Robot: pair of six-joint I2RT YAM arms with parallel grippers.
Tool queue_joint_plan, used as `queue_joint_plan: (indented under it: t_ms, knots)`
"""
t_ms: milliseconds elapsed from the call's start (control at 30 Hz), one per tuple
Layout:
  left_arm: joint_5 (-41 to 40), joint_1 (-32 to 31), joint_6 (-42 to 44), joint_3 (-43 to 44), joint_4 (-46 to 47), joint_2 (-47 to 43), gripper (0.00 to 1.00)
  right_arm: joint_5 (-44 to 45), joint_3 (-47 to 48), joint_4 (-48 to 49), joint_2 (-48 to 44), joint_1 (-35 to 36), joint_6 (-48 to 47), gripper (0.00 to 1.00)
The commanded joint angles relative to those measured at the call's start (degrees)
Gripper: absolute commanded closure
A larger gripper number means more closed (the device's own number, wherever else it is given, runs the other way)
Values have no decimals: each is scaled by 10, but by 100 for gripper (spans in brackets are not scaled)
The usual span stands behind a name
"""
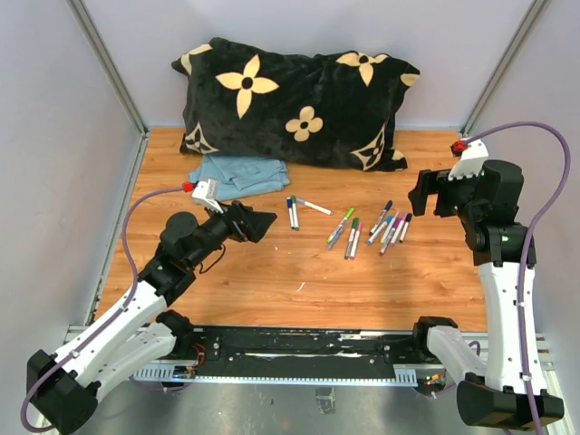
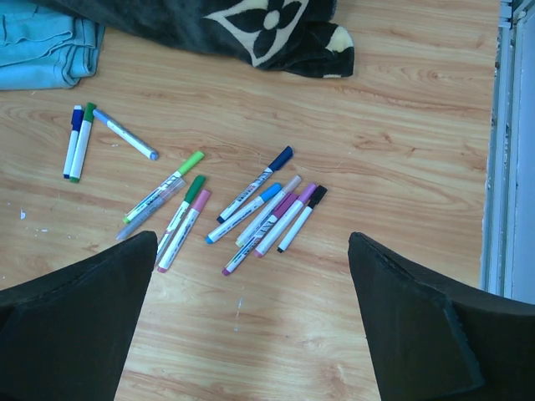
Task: Open the pen caps
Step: Pick up the pen from the center of the board.
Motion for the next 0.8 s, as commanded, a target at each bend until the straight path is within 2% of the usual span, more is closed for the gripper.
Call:
queue_joint_plan:
  t_ms: [0,233,300,433,500,733,767]
  knots:
    - [21,-5,-48,-17,76,5,1,-21,11,8,-2,-10,-1,2]
    - [26,-5,-75,-36,90,33,2,-92,-20,35,6,-10,-52,2]
    - [23,-6,-85,-37,88,49,5,-152,-39,45,7,-10,-79,2]
    - [-20,-33,-70,-21,60,98,8,-345,-84,54,1,-9,-191,2]
    - [-49,-47,-55,-5,36,128,7,-392,-105,49,-1,-7,-241,2]
    - [-145,-49,-35,58,-28,269,8,-337,-127,56,29,7,-229,2]
    - [-156,-49,-34,69,-31,299,11,-319,-130,57,29,7,-229,2]
